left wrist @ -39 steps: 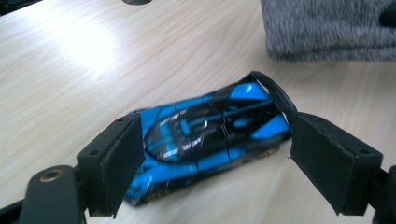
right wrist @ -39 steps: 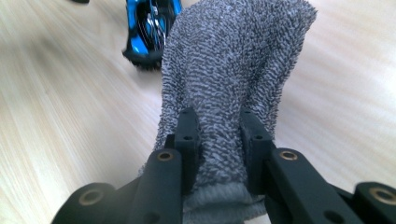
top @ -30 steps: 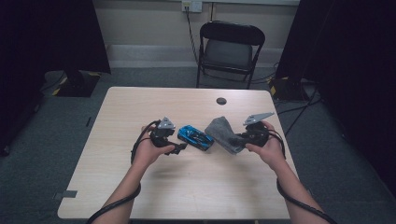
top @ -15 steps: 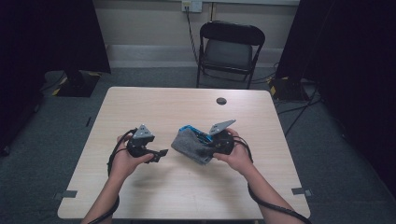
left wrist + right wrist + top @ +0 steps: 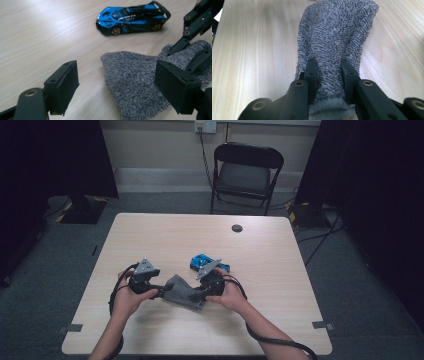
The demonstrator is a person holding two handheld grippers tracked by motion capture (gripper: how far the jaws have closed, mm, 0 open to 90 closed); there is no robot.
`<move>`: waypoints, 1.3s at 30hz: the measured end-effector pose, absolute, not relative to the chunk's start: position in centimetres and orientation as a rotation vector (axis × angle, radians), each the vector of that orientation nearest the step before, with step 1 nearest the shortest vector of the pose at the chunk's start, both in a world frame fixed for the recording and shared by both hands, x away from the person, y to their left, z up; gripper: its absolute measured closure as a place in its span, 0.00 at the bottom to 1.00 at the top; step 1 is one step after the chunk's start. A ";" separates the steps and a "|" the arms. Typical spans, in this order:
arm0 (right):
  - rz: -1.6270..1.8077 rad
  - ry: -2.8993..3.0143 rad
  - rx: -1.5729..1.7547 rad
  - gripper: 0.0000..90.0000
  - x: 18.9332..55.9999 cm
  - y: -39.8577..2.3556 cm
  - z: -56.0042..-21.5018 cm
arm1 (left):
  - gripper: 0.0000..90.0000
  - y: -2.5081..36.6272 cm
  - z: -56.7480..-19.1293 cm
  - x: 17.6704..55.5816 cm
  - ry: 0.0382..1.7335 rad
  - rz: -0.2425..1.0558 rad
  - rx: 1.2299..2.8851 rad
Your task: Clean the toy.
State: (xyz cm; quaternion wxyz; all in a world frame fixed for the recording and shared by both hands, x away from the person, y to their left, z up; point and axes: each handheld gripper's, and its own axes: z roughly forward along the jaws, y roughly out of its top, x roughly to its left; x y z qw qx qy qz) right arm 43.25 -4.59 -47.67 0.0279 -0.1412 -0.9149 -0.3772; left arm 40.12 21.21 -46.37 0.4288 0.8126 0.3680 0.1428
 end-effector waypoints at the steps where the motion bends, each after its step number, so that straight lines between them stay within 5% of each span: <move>1: -1.164 -2.831 -0.449 0.80 43.4 -4.4 -47.7 | 0.22 21.2 -46.5 40.0 0.920 0.355 2.032; 12: -1.227 -2.819 -0.700 0.80 44.5 -2.5 -48.3 | 0.25 22.0 -46.9 38.7 0.950 0.337 2.020; 16: -1.205 -2.831 -0.706 0.73 44.1 -1.8 -48.2 | 0.26 21.9 -47.1 38.5 0.951 0.321 2.021; 22: -1.221 -2.845 -0.709 0.48 43.5 -2.4 -47.0 | 0.26 21.1 -47.8 38.3 0.954 0.280 2.037; 39: -1.344 -2.764 -0.914 0.50 46.4 -6.5 -46.2 | 0.27 20.1 -47.8 37.1 0.929 0.188 2.076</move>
